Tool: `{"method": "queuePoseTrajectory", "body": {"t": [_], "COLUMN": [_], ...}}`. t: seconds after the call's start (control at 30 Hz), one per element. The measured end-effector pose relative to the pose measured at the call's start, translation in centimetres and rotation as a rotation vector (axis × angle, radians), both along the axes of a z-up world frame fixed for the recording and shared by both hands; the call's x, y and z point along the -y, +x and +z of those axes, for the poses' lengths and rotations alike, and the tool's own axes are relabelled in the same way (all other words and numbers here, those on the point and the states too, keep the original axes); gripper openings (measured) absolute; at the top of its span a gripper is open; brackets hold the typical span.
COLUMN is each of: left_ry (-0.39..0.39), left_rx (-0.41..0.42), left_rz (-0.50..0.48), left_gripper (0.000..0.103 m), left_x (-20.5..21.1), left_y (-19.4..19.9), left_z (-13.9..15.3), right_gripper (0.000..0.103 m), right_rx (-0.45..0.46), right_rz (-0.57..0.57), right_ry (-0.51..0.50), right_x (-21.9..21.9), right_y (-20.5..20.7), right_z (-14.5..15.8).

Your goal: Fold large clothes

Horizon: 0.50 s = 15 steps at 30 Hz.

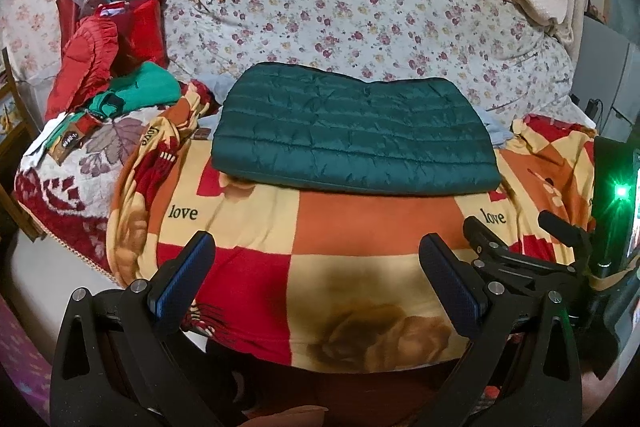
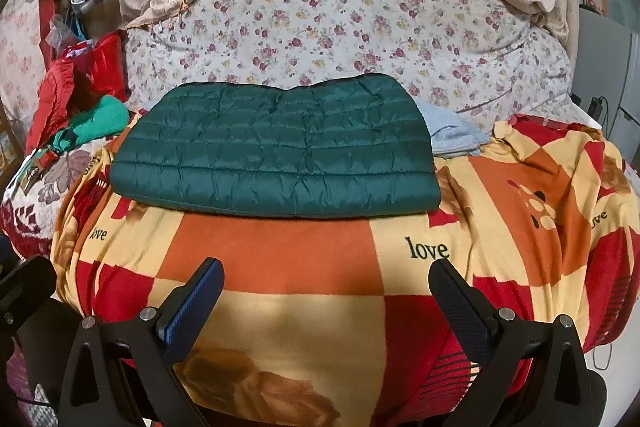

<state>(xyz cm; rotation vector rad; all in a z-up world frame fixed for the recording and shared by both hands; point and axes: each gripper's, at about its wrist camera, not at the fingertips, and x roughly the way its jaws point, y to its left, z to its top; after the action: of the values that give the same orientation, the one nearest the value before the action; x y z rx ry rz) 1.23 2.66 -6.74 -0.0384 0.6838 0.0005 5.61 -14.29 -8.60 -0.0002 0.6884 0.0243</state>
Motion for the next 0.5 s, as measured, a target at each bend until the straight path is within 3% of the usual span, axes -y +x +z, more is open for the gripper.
{"method": "queuePoseTrajectory", "body": {"t": [0.5], "left_ry": [0.007], "left_rx": [-0.03], "left_rz": [0.008], "left_gripper": [0.102], "left_x": [-0.47], "left_y": [0.65], "left_z": [-0.5], "right_gripper": [0.102], "right_rx": [0.009], "right_rz": [-0.007], "right_ry": [-0.007], "right_x": [0.17], "right_y": [0.05], "right_z": [0.14]}}
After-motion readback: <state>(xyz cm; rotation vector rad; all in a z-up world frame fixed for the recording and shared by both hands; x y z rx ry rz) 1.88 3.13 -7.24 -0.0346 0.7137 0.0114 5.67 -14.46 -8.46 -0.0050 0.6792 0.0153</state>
